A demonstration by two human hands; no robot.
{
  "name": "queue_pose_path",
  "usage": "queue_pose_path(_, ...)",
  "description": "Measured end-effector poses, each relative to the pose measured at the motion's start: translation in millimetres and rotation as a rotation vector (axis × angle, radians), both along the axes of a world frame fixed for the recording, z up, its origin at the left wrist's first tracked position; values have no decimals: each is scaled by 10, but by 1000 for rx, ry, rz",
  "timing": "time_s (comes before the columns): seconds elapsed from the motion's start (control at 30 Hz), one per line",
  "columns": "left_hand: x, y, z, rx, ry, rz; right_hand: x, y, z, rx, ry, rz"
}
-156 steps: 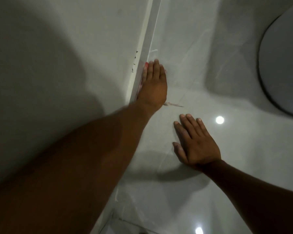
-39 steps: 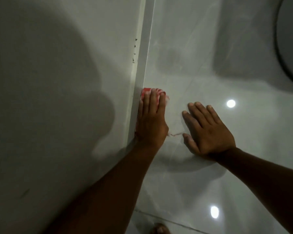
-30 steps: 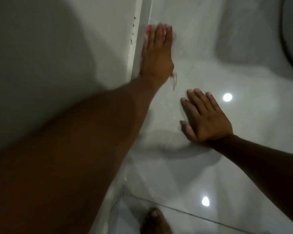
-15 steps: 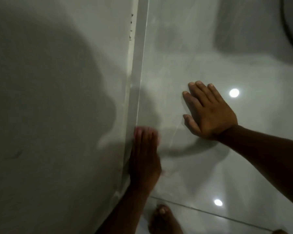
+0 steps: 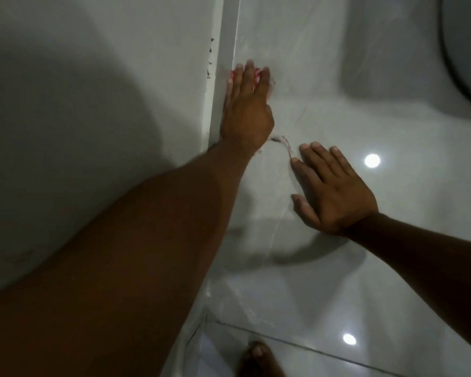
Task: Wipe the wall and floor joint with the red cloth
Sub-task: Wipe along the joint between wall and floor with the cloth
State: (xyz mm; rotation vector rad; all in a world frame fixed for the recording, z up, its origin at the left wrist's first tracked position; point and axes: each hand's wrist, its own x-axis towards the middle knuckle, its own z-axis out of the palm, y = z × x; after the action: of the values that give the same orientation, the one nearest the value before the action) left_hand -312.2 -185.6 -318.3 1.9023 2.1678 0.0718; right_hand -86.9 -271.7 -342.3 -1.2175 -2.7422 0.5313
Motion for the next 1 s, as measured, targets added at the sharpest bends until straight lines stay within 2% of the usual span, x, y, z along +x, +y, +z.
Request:
queue_pose_path(0.07,9,-122,17,-3,47,-17,3,1,3,-4,0,-1)
queue_pose_path(0.17,61,-862,6,104,49,-42,-10,10,1,-11,7,0)
queue_pose_path(0.27,192,-1736,27,85,66,-18,-1,0,5,-6,7,-2)
queue_pose_path(0.37,221,-2027,-19,88,89,-26,-3,13,1,-27,-16,6)
queue_pose_path(0.5,151,-1590,-11,32,66,-32,-2,17,-12,-23,-28,7)
queue_pose_path(0.6,65,-950,-19,77,17,-59,1,13,-15,-13,-20,11)
queue_pose_path(0.8,-104,411,98,-78,190,-286,-4,16,-13,-22,18,0)
queue_pose_path(0.93,1,654,160,-138,123,-104,2,-1,-43,2,8,0)
queue_pose_path(1.0,19,608,146,-142,100,-149,15,3,-42,3,-10,-2)
